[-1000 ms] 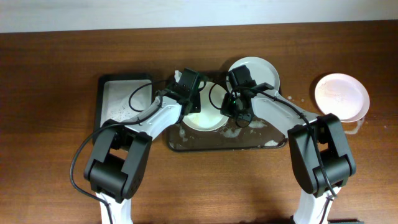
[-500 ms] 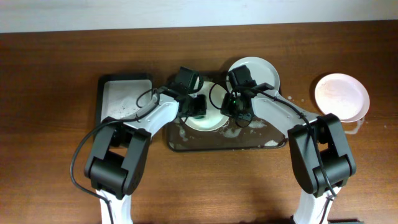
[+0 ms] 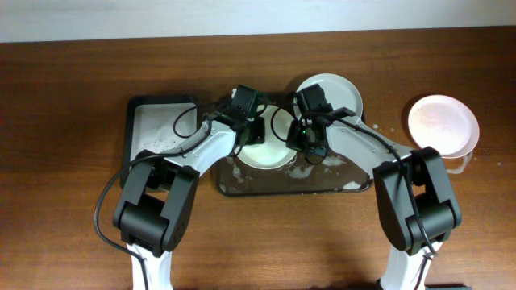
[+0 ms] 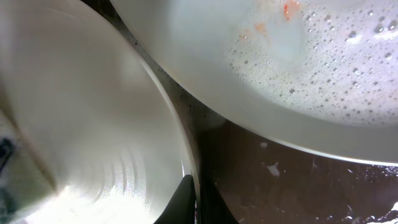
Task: Clean dirty plates on tray and stack at the side
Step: 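Scrub the white plate with the sponge in the left gripper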
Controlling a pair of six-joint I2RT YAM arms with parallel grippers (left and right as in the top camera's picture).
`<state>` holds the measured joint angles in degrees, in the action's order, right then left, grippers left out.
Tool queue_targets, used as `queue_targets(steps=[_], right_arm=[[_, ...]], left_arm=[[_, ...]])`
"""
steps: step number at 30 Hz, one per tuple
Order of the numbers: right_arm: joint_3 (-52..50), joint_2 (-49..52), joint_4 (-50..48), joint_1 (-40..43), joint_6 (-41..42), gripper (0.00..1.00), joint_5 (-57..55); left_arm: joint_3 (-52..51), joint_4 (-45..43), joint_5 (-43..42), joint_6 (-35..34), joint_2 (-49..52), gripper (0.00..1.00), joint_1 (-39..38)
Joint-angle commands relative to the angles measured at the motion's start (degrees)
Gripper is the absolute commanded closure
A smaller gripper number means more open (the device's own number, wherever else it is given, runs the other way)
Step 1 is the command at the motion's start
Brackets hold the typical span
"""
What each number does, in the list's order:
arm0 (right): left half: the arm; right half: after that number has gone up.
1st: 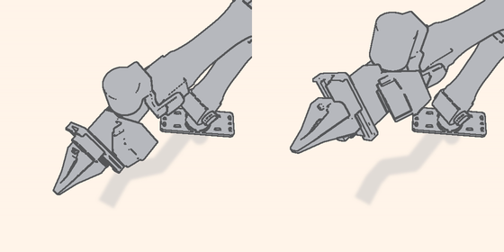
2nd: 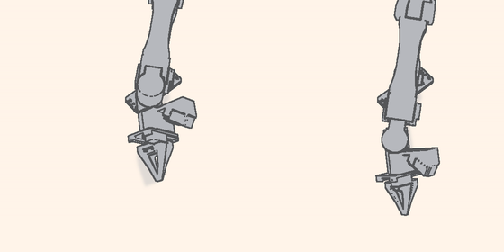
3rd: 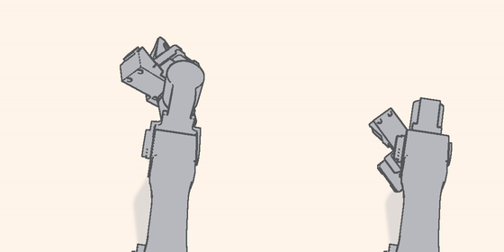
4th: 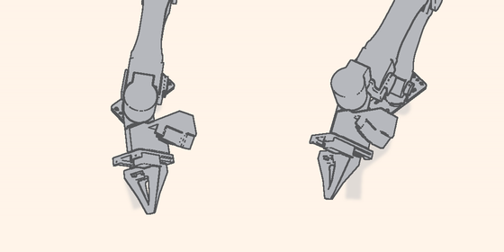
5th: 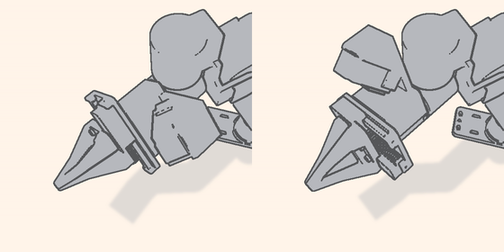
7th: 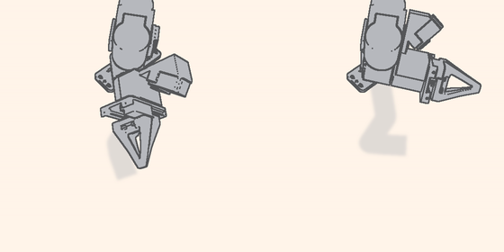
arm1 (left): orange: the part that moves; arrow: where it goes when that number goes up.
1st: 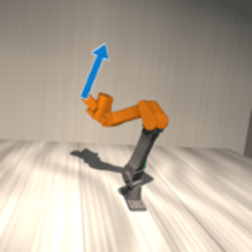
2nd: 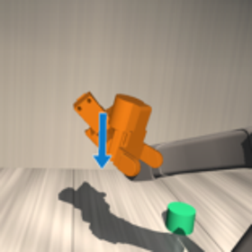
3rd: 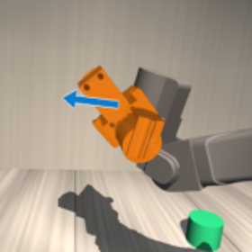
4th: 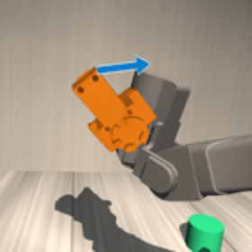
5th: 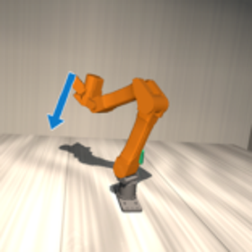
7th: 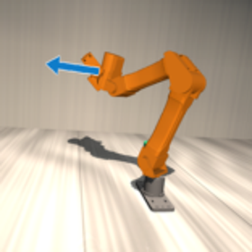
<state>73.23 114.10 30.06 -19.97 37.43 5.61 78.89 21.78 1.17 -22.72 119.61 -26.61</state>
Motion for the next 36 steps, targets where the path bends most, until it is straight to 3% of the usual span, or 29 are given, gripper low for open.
queue_targets(steps=[1,4,9,13,27,32,36], right_arm=[[-0.96,1.14,0.13,0.00,-0.59,0.96,-1.38],[-0.96,1.14,0.11,0.00,-0.57,0.96,-1.36],[-0.96,1.14,0.09,0.00,-0.57,0.96,-1.36],[-0.96,1.14,0.11,0.00,-0.57,0.96,-1.31],[-0.96,1.14,-0.07,0.00,-0.57,0.96,-1.36],[-0.96,1.14,-0.07,0.00,-0.59,0.96,-1.36],[-0.96,1.14,-0.20,0.00,-0.59,0.96,-1.36]], left_arm=[[0.17,4.83,7.15,1.18,1.90,1.00,0.52],[2.64,9.14,4.02,1.81,1.90,1.00,0.46],[8.68,18.91,-10.88,1.81,1.90,0.99,0.52],[9.44,19.74,-20.92,1.79,2.01,0.99,0.52],[9.44,6.47,-2.27,1.79,7.06,1.00,0.81],[9.44,9.73,8.92,1.77,8.15,0.99,0.92],[10.27,13.88,10.56,1.77,7.87,0.99,1.73]])
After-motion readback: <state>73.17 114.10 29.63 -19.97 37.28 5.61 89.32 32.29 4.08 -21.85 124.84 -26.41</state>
